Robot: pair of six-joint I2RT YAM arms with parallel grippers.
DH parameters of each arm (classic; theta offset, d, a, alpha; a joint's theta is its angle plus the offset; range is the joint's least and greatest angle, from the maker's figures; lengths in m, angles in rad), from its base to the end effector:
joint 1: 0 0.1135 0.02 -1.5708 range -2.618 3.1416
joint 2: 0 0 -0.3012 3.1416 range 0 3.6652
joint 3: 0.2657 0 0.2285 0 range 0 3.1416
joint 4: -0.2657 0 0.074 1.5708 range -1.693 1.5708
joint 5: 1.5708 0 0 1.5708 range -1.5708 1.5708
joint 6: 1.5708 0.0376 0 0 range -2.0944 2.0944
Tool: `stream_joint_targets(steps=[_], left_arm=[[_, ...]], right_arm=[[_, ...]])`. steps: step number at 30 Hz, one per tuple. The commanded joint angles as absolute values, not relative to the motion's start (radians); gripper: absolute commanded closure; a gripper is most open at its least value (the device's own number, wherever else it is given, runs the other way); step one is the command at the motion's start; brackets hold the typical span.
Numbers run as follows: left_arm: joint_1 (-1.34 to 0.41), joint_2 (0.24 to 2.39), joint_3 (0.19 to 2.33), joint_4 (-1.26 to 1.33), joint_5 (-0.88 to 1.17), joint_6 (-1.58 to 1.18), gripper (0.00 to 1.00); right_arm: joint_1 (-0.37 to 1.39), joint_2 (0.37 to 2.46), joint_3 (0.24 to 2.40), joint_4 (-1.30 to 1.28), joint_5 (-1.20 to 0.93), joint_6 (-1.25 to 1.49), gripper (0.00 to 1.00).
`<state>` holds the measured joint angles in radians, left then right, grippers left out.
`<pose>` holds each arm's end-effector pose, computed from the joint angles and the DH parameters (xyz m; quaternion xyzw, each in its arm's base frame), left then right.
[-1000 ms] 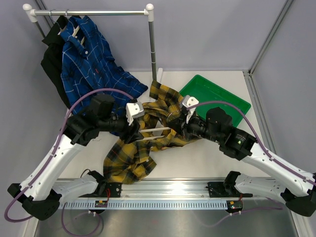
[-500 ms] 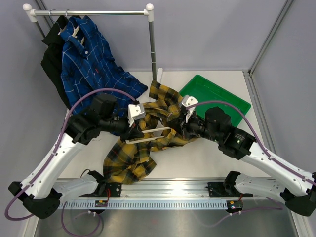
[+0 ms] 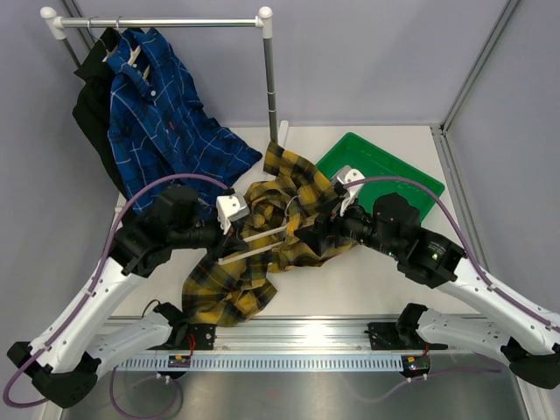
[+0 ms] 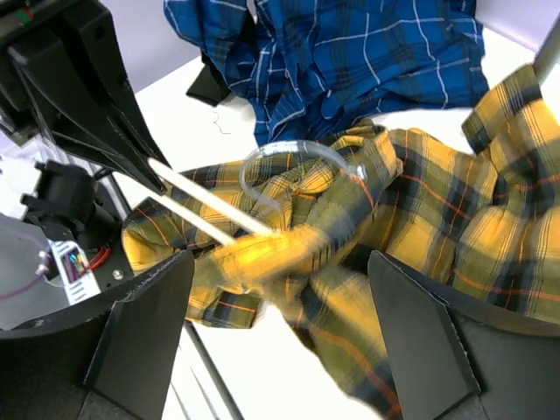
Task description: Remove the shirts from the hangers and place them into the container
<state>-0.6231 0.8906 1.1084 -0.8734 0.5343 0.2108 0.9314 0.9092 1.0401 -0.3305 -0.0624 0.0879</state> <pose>0.0840 -0.0839 0.3891 0.4571 0.7439 -0.3190 0.3686 0.0906 0.1258 0.4173 -0.3347 0.6978 0.3298 0.5406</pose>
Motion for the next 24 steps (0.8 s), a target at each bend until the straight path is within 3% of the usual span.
stream_joint_targets(steps=[1, 7, 16, 20, 24], left_arm=[[-0.621, 0.845, 1.085, -0.744, 0.451, 0.118, 1.0], [-0.623, 0.813, 1.042, -0.649, 0.416, 0.025, 1.0], [-0.623, 0.831, 1.012, -0.595, 0.463, 0.005, 1.0], [-0.623, 0.83, 1.012, -0.594, 0.476, -0.025, 1.0], [-0.623, 0.824, 1.008, -0.583, 0.495, -0.028, 1.0]], right_arm=[[0.937, 0.874, 1.086, -0.373, 0.044, 0.175, 0.09], [0.937, 0.868, 1.086, -0.439, 0.158, 0.281, 0.09], [0.959, 0.962, 1.066, -0.37, 0.163, 0.391, 0.11], [0.959, 1.012, 1.063, -0.308, 0.158, 0.399, 0.14], [0.96, 1.06, 1.055, -0.243, 0.144, 0.403, 0.24]])
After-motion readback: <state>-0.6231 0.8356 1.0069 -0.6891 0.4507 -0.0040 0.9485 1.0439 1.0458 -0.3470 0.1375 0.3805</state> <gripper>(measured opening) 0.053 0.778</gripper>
